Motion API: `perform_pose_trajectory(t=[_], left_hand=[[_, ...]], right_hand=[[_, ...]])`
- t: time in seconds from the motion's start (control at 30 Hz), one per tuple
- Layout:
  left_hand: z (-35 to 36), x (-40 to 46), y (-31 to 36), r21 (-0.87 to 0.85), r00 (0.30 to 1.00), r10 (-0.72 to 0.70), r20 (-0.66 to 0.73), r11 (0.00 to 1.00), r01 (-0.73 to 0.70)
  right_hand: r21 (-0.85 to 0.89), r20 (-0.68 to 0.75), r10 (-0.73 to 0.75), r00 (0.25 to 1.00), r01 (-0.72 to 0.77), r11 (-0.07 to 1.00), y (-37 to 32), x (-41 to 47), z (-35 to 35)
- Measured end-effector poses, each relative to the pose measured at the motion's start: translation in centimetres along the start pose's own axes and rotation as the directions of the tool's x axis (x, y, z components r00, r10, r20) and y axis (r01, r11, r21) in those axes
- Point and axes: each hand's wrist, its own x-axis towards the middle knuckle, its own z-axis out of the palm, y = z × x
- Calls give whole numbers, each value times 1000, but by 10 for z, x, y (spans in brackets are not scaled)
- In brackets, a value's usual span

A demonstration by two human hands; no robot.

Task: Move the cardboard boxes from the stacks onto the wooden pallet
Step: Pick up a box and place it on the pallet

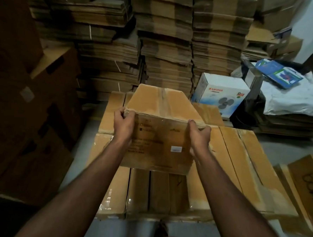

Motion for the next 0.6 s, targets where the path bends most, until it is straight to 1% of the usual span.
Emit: perform_pose_trajectory(t=[0.07,0.17,0.3,0.4,0.6], left_hand=[[0,9,-13,12,998,-51,29,999,51],[3,20,-34,73,993,-105,44,992,102],[8,42,-61,170,992,-121,31,979,115],[9,57,-85,176,988,-154,-2,973,152],[9,60,-113,153,971,-234,-38,959,237]], right_hand=[[-53,11,18,1000,-17,998,13,10,5],[-130,23,55,998,-52,990,34,32,14],[-175,39,121,992,-112,978,64,62,31],[-200,52,151,987,-137,970,88,75,40],[-218,61,157,986,-141,966,117,85,40]])
